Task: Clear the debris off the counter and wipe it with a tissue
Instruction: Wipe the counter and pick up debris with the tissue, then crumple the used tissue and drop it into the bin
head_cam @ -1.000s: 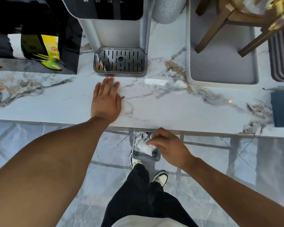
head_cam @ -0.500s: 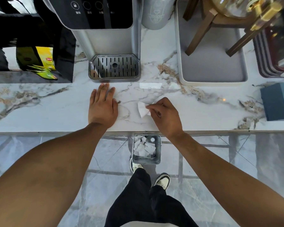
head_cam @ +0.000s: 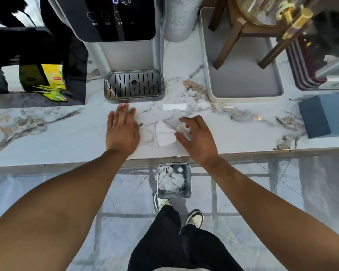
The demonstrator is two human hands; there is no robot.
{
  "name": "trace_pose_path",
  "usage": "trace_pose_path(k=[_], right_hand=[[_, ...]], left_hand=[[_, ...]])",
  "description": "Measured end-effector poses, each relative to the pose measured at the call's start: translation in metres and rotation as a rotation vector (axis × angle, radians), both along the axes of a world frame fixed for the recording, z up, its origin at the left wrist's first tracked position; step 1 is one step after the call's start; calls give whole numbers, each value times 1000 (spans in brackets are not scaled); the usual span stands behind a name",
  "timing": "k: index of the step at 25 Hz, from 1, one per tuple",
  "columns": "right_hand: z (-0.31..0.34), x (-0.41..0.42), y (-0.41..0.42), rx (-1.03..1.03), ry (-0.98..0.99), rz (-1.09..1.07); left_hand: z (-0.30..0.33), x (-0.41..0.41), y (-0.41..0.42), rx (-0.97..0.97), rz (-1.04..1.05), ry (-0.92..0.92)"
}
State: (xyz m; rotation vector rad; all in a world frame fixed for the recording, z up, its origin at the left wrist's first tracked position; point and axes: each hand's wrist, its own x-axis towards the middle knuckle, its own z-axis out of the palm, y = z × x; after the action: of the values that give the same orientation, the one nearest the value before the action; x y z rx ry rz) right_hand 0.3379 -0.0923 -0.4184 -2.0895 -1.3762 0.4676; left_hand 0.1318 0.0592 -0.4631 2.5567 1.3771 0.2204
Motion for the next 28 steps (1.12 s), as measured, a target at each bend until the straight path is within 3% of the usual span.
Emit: trace_pose_path(k=[5,9,14,18,23,28], right_hand=[[12,20,-16,6,6,-130],[21,34,-19,-172,33,-229],[25,41,-18,-331,42,-236],[22,40,-19,-373,75,-238],[15,32,-23,-379,34,-158],[11,27,-26,-346,20,-171]], left_hand=[[19,4,-1,-94,35,-55],[46,8,-18,-153,154,-190],[61,26,-49,-273,160,-219],[61,41,-58,-316,130,-178],[51,46,-69,-231,10,-60],[47,42,-79,-226,27,-79]])
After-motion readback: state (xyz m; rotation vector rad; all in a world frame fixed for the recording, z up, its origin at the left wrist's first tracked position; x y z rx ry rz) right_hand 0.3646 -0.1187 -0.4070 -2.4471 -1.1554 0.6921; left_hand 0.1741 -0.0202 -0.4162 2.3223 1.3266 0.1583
